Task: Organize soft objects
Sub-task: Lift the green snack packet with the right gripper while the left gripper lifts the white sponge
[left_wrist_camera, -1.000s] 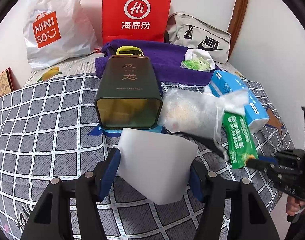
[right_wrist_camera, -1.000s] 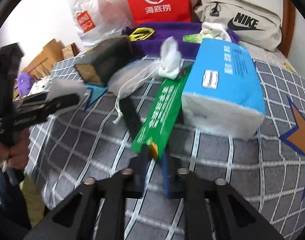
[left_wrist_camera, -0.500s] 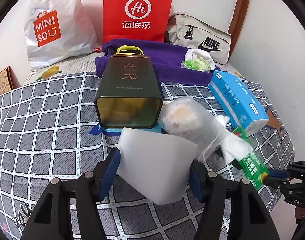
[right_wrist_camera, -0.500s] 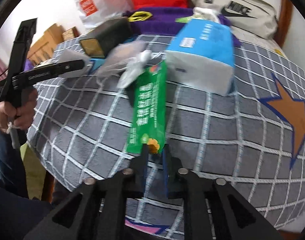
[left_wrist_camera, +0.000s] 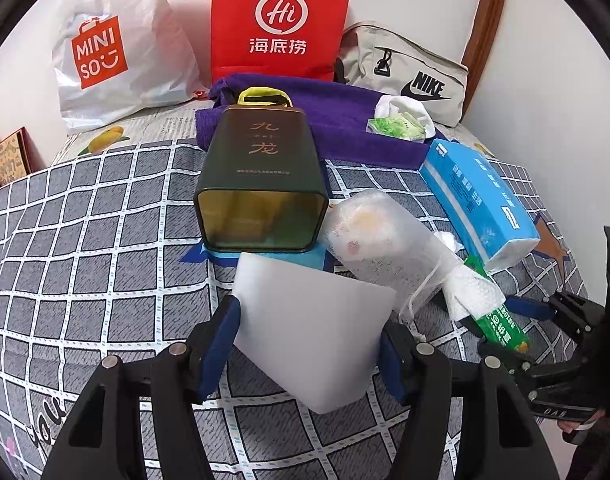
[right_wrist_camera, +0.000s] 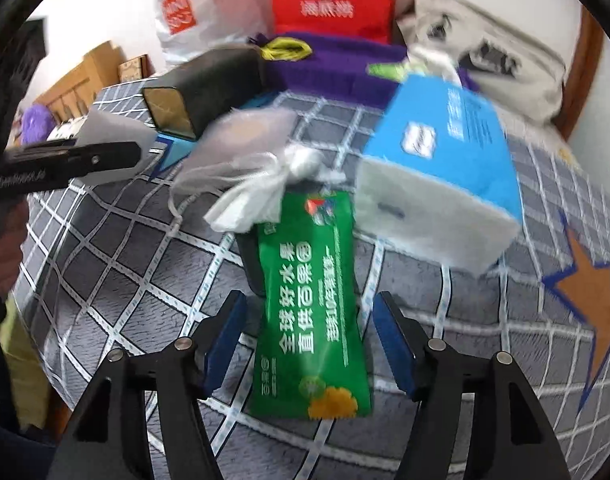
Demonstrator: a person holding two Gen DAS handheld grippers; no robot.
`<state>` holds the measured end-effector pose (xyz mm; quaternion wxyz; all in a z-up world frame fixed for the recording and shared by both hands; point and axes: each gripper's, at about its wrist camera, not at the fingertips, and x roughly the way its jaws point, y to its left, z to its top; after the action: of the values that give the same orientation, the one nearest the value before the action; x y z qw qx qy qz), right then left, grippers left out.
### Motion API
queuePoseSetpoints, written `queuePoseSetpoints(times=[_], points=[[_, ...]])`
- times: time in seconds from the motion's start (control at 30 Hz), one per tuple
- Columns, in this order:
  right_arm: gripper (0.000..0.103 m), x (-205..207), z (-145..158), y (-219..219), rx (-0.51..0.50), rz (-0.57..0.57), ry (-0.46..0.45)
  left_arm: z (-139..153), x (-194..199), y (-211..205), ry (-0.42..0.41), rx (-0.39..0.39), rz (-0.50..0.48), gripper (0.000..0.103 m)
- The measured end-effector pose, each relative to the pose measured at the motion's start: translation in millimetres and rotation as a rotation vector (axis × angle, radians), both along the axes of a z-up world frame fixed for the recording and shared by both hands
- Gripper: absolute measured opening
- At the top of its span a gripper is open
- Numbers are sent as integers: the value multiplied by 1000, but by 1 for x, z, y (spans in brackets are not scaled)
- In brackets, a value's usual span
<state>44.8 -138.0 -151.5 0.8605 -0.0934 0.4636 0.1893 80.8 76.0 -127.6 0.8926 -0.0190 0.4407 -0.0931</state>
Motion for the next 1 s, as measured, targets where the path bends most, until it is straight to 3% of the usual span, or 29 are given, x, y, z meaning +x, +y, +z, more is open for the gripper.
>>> queuePoseSetpoints(times=[0.03,0.07,0.17,0.43,1.0], points=[[60,-1,-2,1,-9,11,-5,0,0,-1,0,3,0,61],[44,-2,-1,1,-7,18,-16,0,0,-1,1,4,2,61],[32,-5,2,-4,15,18,-2,1,1,-2,4,7,8,61],[31,-22,20,-20,74,23,14,10,-5,0,12,-71,1,59],[31,-31,63,-41,128,-4,-62,54,-22,-18,-63,-63,-31,53]])
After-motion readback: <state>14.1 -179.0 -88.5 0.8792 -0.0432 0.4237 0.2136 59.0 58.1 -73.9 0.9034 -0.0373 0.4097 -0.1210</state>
